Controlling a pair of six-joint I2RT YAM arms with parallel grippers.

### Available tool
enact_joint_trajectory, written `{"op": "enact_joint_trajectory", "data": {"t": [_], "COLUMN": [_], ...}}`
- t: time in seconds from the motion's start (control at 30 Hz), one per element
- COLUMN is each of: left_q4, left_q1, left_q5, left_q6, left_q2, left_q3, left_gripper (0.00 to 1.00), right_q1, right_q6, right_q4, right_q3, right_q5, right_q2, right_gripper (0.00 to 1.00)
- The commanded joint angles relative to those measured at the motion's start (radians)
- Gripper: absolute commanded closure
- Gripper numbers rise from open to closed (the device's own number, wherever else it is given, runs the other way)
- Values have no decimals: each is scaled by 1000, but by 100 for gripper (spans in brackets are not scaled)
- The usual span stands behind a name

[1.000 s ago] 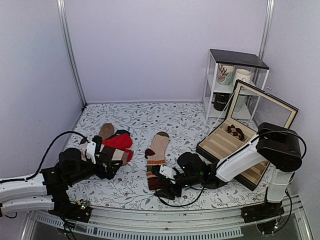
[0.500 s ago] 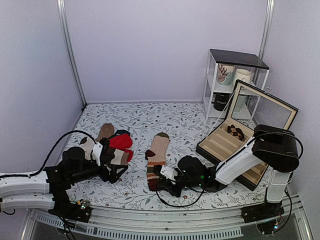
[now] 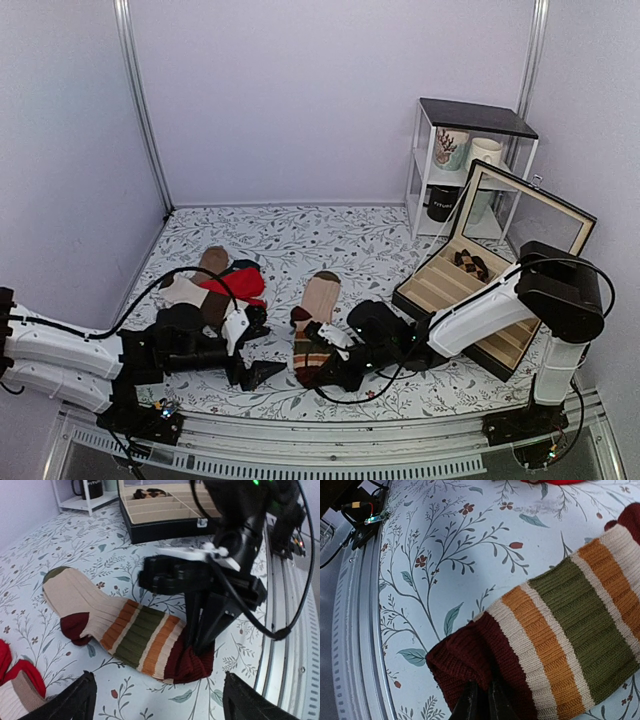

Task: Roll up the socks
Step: Pick up the pair of socks from the center of the board.

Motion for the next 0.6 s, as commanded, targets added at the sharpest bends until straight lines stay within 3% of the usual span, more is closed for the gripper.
{"op": "enact_joint_trajectory", "data": {"t": [0.0,0.1,0.2,0.37,0.57], "left_q4": [76,109,139,219,262], "left_q1": [-60,-88,-112,-160,-175], "left_q5": [20,14,7,-55,-82], "left_q6": [75,88,95,114,137], "left_q2": [114,187,260,368,470], "left_q3": [39,61,83,110,144], "left_gripper": [14,23,24,15,18], "right_q1": [-39,-57,-65,-77,-77], "right_q6": [95,114,136,170,201], "right_q4": [-278,-336,-384,-410,-452], "right_q3": [41,74,104,118,143], "right_q5": [-96,-121,-133,-172,-181], "right_q2": [-27,-19,-8,-14,-12], "right_gripper": [90,90,90,89,89]}}
